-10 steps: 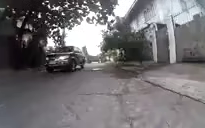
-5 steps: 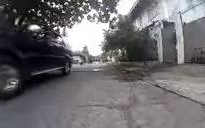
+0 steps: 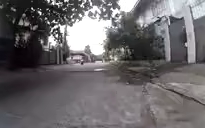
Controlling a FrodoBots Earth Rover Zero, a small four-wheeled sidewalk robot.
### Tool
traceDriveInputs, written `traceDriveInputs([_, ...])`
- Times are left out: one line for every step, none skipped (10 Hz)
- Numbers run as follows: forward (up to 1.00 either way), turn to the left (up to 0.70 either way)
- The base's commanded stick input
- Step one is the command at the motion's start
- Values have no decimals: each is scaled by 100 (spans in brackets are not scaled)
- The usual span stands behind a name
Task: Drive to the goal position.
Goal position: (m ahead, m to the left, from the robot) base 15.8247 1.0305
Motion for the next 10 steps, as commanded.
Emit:
traceDriveInputs([100,3])
traceDriveInputs([100,3])
traceDriveInputs([100,3])
traceDriveInputs([100,3])
traceDriveInputs([100,3])
traceDriveInputs([100,3])
traceDriveInputs([100,3])
traceDriveInputs([100,3])
traceDriveInputs([100,3])
traceDriveInputs([100,3])
